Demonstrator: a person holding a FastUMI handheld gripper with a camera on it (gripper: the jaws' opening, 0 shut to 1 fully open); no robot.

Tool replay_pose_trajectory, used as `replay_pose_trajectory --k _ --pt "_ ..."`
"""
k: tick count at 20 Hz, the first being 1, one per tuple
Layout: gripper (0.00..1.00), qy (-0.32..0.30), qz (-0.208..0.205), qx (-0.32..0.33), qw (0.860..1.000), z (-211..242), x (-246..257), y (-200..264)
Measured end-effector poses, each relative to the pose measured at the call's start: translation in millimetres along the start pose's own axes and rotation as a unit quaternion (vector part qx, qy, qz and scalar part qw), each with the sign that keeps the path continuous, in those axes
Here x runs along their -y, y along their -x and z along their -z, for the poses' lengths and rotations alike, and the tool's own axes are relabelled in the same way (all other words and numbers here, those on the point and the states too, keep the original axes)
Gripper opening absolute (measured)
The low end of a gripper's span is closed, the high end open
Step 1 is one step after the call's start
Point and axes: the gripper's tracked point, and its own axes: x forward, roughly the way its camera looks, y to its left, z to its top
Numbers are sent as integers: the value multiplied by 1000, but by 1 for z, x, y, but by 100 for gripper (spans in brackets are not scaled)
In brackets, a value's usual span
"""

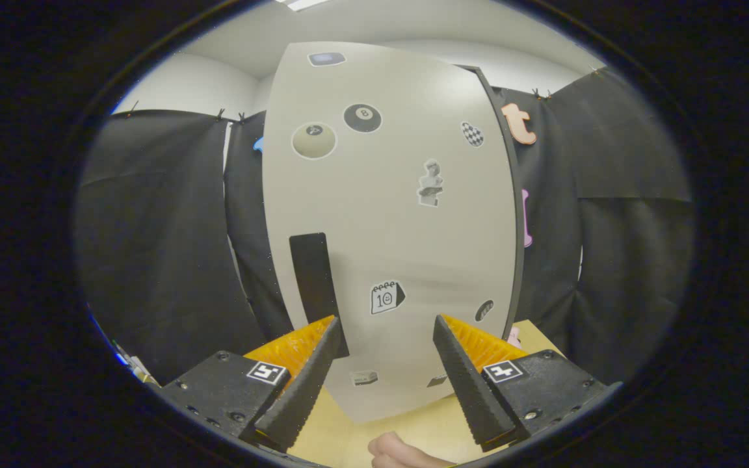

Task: Open the shoe cabinet door, grab the shoes and put them into the shoe cabinet, then close the shoe cabinet door.

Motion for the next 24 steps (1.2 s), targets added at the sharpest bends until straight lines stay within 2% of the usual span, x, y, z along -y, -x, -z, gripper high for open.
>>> replay_pose_trajectory --k 2,5,8,9,12,14,16,18,24 --pt "96 2 -14 19 1000 1 -2 21" --pt "97 29 8 68 997 -10 17 65" --pt "97 18 24 114 993 -13 30 114" --pt "97 13 17 122 992 -10 31 129" --pt "99 13 -8 107 994 14 30 159" --pt "99 28 6 92 995 33 46 178" --pt "99 12 16 109 994 36 57 195" --pt "99 -15 16 124 992 38 63 207" --pt "99 -14 20 141 990 42 89 234"
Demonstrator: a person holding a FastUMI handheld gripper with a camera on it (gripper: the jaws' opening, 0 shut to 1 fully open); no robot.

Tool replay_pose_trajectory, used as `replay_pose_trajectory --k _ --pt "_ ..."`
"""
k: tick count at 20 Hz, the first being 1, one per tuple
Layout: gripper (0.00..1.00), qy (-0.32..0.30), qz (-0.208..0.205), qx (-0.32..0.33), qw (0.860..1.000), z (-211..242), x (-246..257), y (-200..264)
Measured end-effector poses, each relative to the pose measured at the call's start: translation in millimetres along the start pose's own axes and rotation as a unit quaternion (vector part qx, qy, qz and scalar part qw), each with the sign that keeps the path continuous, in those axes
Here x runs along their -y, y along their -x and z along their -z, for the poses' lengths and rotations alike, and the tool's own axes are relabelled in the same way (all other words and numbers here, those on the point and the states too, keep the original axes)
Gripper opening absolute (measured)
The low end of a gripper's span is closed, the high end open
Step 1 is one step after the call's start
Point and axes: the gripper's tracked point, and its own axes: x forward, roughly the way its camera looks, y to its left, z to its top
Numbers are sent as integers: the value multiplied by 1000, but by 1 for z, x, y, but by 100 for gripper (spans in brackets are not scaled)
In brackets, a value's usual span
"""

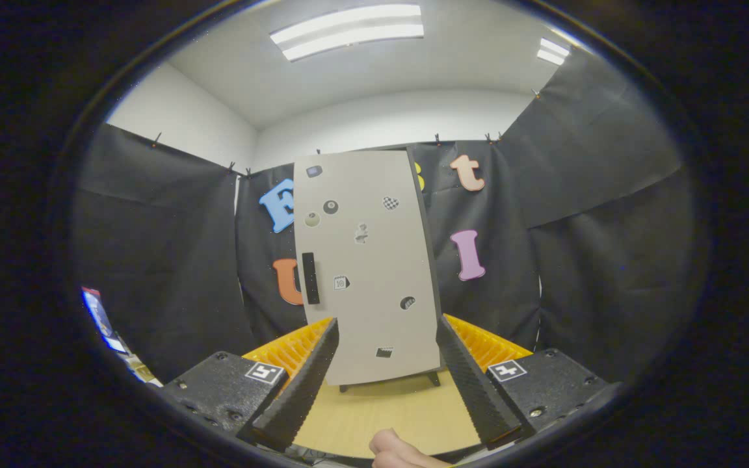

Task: Open the shoe cabinet door, grab the shoes and put them into the shoe cabinet, then close the shoe cabinet door.

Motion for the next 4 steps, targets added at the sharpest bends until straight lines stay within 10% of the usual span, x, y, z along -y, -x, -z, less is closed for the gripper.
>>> replay_pose_trajectory --k 4 --pt "99 0 4 4 1000 0 14 10"
